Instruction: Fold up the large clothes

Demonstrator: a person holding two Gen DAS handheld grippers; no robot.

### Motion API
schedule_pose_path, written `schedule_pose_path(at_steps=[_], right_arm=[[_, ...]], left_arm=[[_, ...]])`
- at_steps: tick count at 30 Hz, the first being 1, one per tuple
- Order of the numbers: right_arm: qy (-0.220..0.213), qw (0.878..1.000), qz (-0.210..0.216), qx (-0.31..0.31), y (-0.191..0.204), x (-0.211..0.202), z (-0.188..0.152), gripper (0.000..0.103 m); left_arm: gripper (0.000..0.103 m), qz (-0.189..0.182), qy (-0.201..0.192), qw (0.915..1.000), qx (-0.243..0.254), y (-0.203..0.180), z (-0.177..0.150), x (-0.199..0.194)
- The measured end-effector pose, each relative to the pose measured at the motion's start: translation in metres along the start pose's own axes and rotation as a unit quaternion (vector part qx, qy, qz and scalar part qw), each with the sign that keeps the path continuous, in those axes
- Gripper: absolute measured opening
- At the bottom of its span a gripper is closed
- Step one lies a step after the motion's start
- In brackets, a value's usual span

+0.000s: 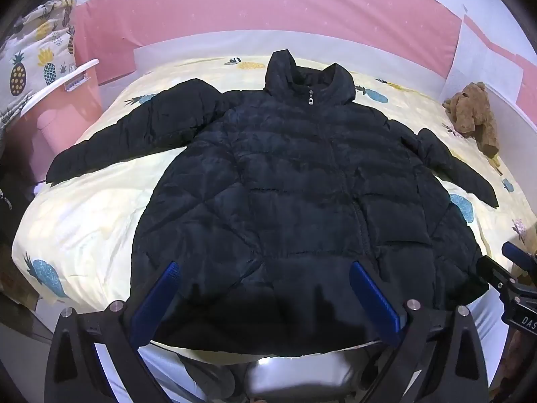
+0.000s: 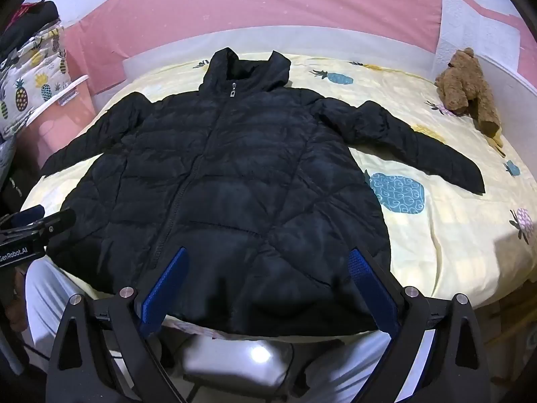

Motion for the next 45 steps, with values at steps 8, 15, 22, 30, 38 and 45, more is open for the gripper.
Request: schedule_pose_path(at_steps=[8,15,22,30,38,45], right_arm=[[0.000,1.000,0.004,0.003,0.0002,0.0010,0.0001,0.096],[0.002,1.000,0.003,0.002,0.0015,0.0020,0.0004,0.096],[0.003,1.000,0.002,0.002,0.0020,0.0025,0.0008,0.096],[0.004,1.000,0.002,0.001,0.0009,0.0012,0.0027,0.096],[0.004,1.000,0.002,0.001,0.0023,0.0041,0.0008,0.096],[0.005,1.000,0.003,0.001,0.0039,0.0046,-0.0005,0.096]], left_arm=[[0.102,-0.002,-0.001,1.0000,-0.002,-0.0011,-0.0035,-0.0019],[0.102,-0.004,0.001,1.0000,0.000,-0.0047,-0.0057,0.0009],[0.102,-0.006,0.005,1.0000,0.001,-0.0010,-0.0020,-0.0010],[0.102,-0.006,0.005,1.0000,0.002,-0.0018,-0.0026,-0.0013],[0.102,-0.007,0.008,0.9999,0.002,-0.0018,-0.0032,-0.0031],[0.102,-0.007,0.008,0.9999,0.001,-0.0030,-0.0045,-0.0018]])
Point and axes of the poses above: each gripper's, at about its wrist camera, not at the fingertips, and x roughly the way its jaws point, y to its left, z to its top, the point moved 1 cm from there along x, roughly the way its jaws point, and after that the axes turned 6 degrees about -y, right-handed, at the moved point
